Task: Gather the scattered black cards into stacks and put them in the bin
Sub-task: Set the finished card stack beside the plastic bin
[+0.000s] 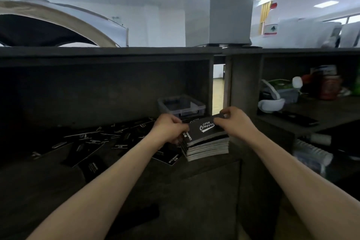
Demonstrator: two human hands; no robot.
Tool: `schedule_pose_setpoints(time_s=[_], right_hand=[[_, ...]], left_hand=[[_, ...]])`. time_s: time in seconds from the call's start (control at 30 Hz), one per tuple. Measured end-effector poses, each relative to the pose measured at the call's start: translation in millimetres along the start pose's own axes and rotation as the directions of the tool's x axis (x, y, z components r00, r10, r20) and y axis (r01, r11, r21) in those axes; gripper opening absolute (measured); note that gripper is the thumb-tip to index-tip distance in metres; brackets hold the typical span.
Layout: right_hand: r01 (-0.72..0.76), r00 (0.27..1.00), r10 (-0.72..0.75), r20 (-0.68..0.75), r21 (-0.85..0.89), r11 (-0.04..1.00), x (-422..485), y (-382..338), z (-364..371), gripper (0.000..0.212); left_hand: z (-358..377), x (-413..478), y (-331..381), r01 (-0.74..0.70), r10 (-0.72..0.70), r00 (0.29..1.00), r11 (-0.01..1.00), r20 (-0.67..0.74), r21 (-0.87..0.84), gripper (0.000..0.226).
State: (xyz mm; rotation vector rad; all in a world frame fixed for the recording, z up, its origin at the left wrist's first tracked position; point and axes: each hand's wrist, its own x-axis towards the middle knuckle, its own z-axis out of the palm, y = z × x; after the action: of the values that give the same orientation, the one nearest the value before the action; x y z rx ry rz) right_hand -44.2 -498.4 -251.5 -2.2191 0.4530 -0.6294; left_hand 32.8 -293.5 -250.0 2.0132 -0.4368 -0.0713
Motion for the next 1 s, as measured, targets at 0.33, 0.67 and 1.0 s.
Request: schedule_pose_setpoints(time_s=[0.33, 0.67, 1.0], right_hand=[[0.218, 0.894, -0.356, -0.271, -0.433, 0.875, -27.7, -1.5, 26.0, 0.05], [0.627, 0.753, -0.391, 0.529, -0.397, 0.67, -43.6, -77.7, 171.5, 0.059], [0.459, 0.761, -0.104, 0.64, -0.419, 0.783, 21.8, -110.5, 282.0, 0.105]], left_hand=[[-40.2, -12.7, -50.9, -0.164, 0.277, 0.949, 0.843, -0.152, 0.512, 0.022], [-201.3, -42.2, -159.8, -0.016, -0.051, 0.997, 0.607, 0.058, 0.794, 0.091], [-213.5, 18.3, -190.6, 0.199, -0.286, 0.958, 0.614, -0.019, 0.764, 0.128]])
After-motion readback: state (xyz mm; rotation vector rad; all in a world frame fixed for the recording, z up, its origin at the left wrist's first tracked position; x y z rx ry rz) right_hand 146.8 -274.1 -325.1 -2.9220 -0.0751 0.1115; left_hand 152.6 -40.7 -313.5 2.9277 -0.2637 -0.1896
